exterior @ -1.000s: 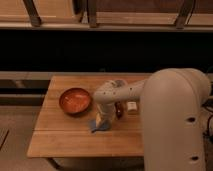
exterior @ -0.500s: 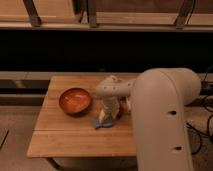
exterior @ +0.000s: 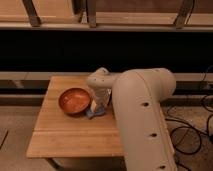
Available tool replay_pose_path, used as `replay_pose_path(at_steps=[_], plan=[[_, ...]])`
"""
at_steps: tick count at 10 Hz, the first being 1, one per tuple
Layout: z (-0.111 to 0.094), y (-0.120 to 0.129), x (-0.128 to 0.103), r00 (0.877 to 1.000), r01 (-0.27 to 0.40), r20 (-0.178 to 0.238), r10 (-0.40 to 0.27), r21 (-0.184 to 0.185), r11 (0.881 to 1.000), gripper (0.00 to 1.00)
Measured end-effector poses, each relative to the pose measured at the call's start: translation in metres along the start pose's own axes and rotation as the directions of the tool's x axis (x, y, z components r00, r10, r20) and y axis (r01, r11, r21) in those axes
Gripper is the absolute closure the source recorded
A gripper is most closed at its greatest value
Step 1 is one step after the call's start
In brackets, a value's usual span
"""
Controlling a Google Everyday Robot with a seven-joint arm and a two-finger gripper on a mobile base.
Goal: Wipe the white sponge on the table
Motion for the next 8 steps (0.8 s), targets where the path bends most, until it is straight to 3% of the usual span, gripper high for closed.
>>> replay_pose_path(at_steps=[2,4,5,7,8], plan=[[-0.002,0.042,-0.023,0.997,0.049,0.063,-0.044,-0.072,0.996,1.00],[-0.004,0.088,-0.014,0.995,0.082,0.077,-0.071,-0.148,0.986,1.00],[-0.005,0.118,0.006,0.994,0.104,0.055,-0.096,-0.192,0.976,1.00],[-0.005,0.144,0.039,0.992,0.121,-0.007,-0.125,-0.224,0.967,1.00],[-0.003,0.141,0.060,0.992,0.096,-0.057,-0.111,-0.226,0.969,1.00]])
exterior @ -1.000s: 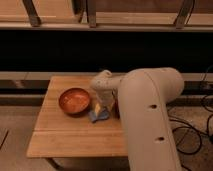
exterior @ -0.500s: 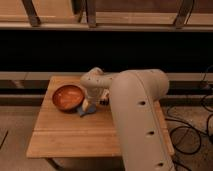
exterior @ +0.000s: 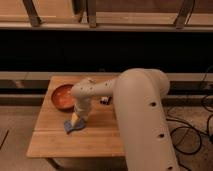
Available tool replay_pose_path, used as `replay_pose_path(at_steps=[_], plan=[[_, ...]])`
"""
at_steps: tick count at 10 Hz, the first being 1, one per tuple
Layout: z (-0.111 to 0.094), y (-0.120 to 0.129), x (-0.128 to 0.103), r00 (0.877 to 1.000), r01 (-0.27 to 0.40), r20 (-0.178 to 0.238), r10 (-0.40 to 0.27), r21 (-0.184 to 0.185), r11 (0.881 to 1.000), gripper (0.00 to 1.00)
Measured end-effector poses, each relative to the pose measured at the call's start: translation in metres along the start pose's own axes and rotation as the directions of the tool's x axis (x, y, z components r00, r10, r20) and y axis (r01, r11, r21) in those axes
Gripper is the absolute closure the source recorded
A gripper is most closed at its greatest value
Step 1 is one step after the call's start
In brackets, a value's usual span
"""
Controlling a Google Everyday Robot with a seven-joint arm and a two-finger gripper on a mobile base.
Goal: Wipe the white sponge on the table
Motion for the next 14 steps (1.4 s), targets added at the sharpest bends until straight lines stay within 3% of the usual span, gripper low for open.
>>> replay_pose_path(at_steps=[2,4,7,8,10,14], plan=[[-0.003,-0.031,0.038,0.993,-0.085,-0.075,0.088,0.041,0.996,1.00],[-0.017,-0.079,0.061,0.978,-0.166,-0.110,0.180,0.124,0.978,1.00],[-0.047,-0.143,0.054,0.962,-0.241,-0.074,0.264,0.227,0.944,1.00],[-0.052,-0.155,0.045,0.964,-0.239,-0.057,0.260,0.244,0.940,1.00],[-0.054,-0.162,0.026,0.973,-0.210,-0.039,0.228,0.259,0.943,1.00],[-0.046,-0.148,-0.023,0.992,-0.121,-0.013,0.129,0.254,0.960,1.00]])
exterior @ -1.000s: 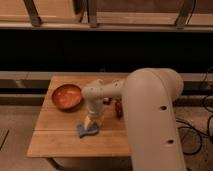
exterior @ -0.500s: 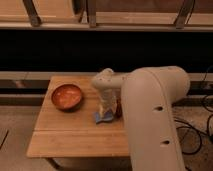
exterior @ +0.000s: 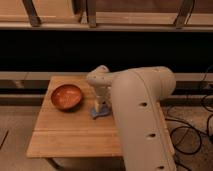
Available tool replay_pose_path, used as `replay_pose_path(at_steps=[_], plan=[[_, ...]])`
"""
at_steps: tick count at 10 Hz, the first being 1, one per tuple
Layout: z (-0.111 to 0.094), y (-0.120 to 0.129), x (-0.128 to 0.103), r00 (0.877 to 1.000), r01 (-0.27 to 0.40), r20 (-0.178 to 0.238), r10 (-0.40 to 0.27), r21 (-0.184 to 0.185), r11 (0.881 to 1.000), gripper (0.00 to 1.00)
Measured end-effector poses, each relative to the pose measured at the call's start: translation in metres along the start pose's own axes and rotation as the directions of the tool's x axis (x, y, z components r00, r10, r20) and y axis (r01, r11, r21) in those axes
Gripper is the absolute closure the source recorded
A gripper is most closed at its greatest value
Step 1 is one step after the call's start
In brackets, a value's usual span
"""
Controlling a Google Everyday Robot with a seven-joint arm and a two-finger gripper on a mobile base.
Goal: Wipe the white sponge on the table
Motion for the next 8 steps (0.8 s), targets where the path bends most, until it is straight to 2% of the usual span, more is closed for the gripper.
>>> replay_pose_path(at_steps=[2,4,6,8], plan=[[-0.007,0.018,-0.016,0.998,0.054,0.018,-0.054,0.002,0.999,1.00],[-0.019,0.059,-0.014,0.993,0.121,-0.006,-0.122,-0.011,0.993,1.00],[-0.031,0.102,0.007,0.983,0.172,-0.055,-0.175,-0.049,0.984,1.00],[-0.033,0.127,0.041,0.971,0.192,-0.132,-0.201,-0.076,0.978,1.00]])
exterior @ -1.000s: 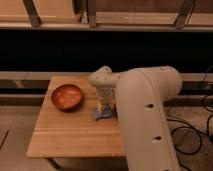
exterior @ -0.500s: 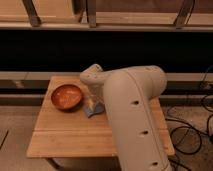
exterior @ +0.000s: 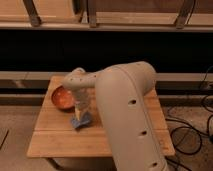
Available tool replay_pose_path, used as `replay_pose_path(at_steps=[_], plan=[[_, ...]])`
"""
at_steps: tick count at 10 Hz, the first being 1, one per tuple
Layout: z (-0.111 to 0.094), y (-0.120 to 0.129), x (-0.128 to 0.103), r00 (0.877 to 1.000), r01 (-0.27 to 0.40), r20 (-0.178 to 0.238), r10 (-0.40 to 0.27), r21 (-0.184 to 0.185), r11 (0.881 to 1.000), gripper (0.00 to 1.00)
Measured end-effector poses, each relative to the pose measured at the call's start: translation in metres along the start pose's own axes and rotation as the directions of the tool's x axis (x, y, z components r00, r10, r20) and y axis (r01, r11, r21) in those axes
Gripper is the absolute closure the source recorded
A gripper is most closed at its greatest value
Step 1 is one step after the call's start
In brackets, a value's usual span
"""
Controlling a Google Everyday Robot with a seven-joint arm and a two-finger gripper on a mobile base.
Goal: Wipe the white sponge on the table
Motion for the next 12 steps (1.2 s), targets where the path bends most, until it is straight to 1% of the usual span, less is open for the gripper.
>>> replay_pose_path(at_steps=[1,2,3,4,5,6,7,8,9,10,11,12], plan=[[0.004,0.008,0.016,0.999,-0.008,-0.041,0.007,-0.012,1.000,1.00],[0.009,0.010,0.031,0.997,-0.028,-0.074,0.026,-0.021,0.999,1.00],[0.013,0.008,0.046,0.993,-0.057,-0.106,0.054,-0.025,0.998,1.00],[0.016,0.005,0.058,0.988,-0.083,-0.130,0.079,-0.024,0.996,1.00],[0.021,-0.005,0.074,0.980,-0.126,-0.157,0.123,-0.013,0.992,1.00],[0.024,-0.014,0.084,0.973,-0.160,-0.169,0.157,-0.006,0.987,1.00],[0.029,-0.025,0.095,0.964,-0.201,-0.178,0.198,-0.001,0.980,1.00],[0.035,-0.035,0.105,0.954,-0.241,-0.182,0.237,-0.001,0.970,1.00],[0.041,-0.046,0.111,0.946,-0.280,-0.175,0.274,-0.006,0.960,1.00],[0.047,-0.057,0.111,0.941,-0.306,-0.153,0.301,-0.013,0.952,1.00],[0.052,-0.071,0.106,0.939,-0.327,-0.116,0.323,-0.018,0.945,1.00],[0.053,-0.086,0.096,0.939,-0.339,-0.062,0.337,-0.022,0.941,1.00]])
